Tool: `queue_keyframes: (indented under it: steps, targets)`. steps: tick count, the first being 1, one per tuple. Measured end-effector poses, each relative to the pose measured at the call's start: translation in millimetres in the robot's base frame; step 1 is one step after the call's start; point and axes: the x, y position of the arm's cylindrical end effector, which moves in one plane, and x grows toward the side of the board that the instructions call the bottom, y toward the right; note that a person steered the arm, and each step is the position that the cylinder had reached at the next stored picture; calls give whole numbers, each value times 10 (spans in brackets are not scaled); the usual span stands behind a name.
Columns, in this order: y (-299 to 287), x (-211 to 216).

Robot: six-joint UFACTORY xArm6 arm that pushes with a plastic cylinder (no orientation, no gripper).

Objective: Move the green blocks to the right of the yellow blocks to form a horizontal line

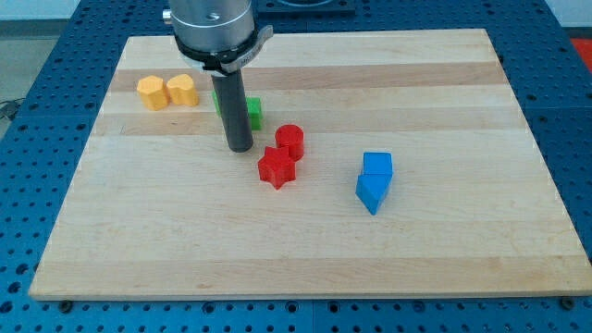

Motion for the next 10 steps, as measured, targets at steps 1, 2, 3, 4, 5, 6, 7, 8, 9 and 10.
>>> queue_keyframes:
  steps: [1,2,3,4,5,6,7,8,9,10]
  targets:
    - [16,-42]
    - [148,-408]
    - [153,-458]
    - [156,-559]
    - [155,-566]
    - [155,-576]
    - [155,-658]
    - [155,-728]
    - [155,-808]
    - [134,-808]
